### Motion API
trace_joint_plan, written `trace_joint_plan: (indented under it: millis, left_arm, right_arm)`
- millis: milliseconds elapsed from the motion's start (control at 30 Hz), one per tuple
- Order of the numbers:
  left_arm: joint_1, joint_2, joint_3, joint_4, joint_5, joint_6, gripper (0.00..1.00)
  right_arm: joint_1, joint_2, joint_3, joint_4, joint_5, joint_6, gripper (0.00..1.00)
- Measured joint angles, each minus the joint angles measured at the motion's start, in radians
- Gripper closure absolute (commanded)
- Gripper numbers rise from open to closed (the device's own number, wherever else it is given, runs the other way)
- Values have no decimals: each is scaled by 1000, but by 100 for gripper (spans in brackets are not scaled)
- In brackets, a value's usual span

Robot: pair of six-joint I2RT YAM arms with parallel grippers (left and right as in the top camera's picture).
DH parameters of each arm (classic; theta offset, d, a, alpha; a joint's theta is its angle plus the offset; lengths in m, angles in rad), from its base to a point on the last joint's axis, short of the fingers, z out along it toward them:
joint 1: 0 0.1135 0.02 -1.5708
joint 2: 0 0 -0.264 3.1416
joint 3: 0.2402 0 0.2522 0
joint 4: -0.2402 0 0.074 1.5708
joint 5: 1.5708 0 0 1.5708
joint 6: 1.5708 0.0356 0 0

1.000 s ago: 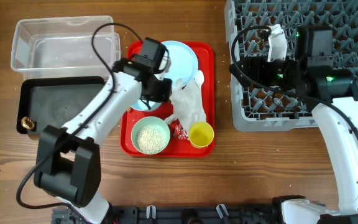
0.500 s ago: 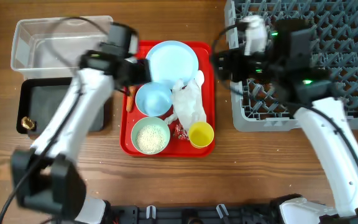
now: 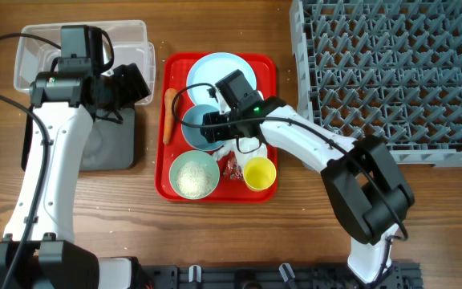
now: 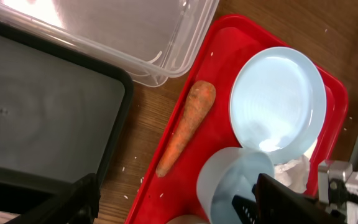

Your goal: Sort waste into correct bins and load items into the dishwasher rack

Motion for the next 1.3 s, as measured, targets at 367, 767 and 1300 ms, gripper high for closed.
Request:
trace_joint_plan:
  millis: [367,767,1300]
  left_arm:
    - [0,5,-1,-7,-1,0,19]
    - [0,5,-1,-7,-19,0,17]
    - [0,5,-1,-25,-64,0,17]
  right_arm:
    - [-8,-21,0,56,45,-7,34]
    - [-8,-48,0,44,182,-96,72]
    - [-21,-10,0,51,182,-10,42]
